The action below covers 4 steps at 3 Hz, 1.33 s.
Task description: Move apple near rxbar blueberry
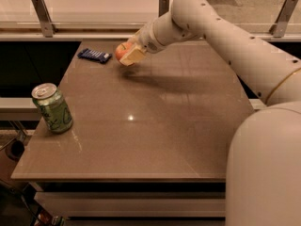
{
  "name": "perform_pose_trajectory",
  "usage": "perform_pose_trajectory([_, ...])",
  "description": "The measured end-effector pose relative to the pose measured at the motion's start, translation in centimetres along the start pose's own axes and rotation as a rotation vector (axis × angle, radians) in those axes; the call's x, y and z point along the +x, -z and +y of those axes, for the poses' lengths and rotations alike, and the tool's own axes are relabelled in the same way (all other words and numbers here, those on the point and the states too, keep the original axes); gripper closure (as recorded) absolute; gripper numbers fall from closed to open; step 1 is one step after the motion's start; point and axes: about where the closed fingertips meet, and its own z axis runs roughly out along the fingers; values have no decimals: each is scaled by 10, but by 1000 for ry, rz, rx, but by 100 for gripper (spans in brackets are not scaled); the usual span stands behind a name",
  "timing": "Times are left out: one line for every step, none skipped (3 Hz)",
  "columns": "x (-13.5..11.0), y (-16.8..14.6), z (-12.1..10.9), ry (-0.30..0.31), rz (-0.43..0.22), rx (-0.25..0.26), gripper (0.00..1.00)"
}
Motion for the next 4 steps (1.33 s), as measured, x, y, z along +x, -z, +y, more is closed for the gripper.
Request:
perform_pose_trajectory([4, -29, 6, -19, -4, -48, 100])
perform_pose_trajectory([4, -31, 7, -20, -4, -52, 100])
perform_pose_trajectory([4, -35, 9, -20, -5, -58, 82])
perform_pose_trajectory([4, -38, 11, -20, -5, -63, 59])
